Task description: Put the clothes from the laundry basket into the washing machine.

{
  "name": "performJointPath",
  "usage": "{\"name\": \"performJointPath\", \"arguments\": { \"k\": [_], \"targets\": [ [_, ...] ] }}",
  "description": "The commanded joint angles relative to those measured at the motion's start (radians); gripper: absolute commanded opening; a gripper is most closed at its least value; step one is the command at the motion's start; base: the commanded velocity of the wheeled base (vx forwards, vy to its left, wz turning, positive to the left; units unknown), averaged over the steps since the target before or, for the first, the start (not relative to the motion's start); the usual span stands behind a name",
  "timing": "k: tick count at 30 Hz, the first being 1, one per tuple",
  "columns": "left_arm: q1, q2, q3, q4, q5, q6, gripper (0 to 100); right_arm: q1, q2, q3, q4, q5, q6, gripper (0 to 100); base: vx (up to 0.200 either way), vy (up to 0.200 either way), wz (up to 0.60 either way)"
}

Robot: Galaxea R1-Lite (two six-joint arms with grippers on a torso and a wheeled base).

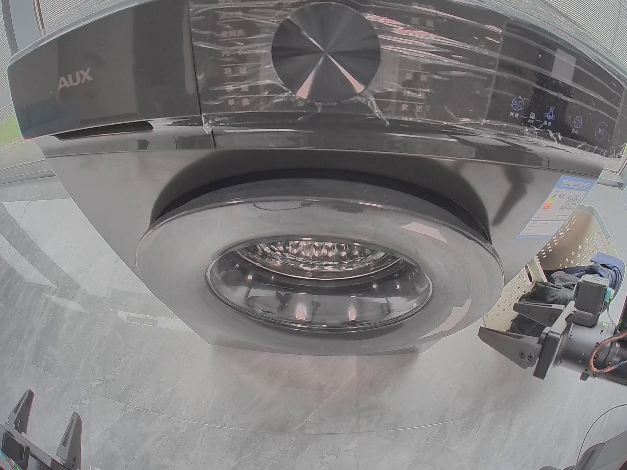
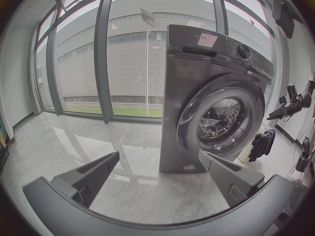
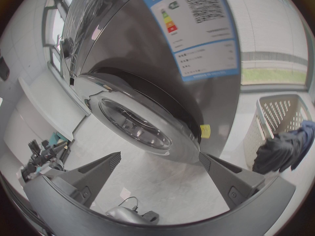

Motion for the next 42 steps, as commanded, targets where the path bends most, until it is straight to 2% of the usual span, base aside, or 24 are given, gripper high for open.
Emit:
{"name": "performJointPath", "arguments": {
  "k": [1,12,17,24,29,36,42],
  "targets": [
    [0.000,-0.013,0.018,0.001,0.000,0.000,100,-0.022,0.127,-0.053,-0.034,-0.004,-0.063,100,0.000,0.000,0.00],
    [0.000,-0.013,0.018,0.001,0.000,-0.002,100,-0.021,0.197,-0.165,-0.040,-0.003,-0.072,100,0.000,0.000,0.00],
    [0.000,-0.013,0.018,0.001,0.000,0.000,100,-0.011,0.210,-0.157,-0.040,-0.001,-0.072,100,0.000,0.000,0.00],
    [0.000,-0.013,0.016,0.000,-0.001,-0.002,100,0.010,0.153,-0.079,-0.032,0.026,-0.073,100,0.000,0.000,0.00],
    [0.000,-0.013,0.018,0.001,0.000,-0.002,100,0.015,0.107,-0.036,-0.027,0.028,-0.073,100,0.000,0.000,0.00],
    [0.000,-0.013,0.018,0.001,-0.001,-0.002,100,-0.007,0.153,-0.082,-0.034,0.025,-0.076,100,0.000,0.000,0.00],
    [0.000,-0.013,0.018,0.001,-0.001,0.000,100,0.007,0.197,-0.088,-0.038,0.022,-0.076,100,-0.067,0.000,0.00]
  ]
}}
